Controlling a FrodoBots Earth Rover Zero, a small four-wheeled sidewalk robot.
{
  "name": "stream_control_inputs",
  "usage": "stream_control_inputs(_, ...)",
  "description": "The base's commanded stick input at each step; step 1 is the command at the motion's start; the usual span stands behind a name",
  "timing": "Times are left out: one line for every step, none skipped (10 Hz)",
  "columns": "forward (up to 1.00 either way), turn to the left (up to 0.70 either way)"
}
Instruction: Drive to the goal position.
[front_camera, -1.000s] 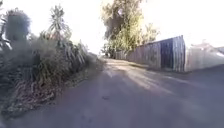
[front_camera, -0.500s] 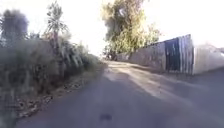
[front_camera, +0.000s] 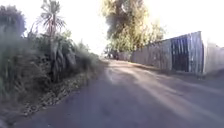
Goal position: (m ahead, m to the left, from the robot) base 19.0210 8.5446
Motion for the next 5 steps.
stream_control_inputs(1.00,0.00)
stream_control_inputs(1.00,0.00)
stream_control_inputs(1.00,-0.04)
stream_control_inputs(1.00,-0.18)
stream_control_inputs(1.00,-0.32)
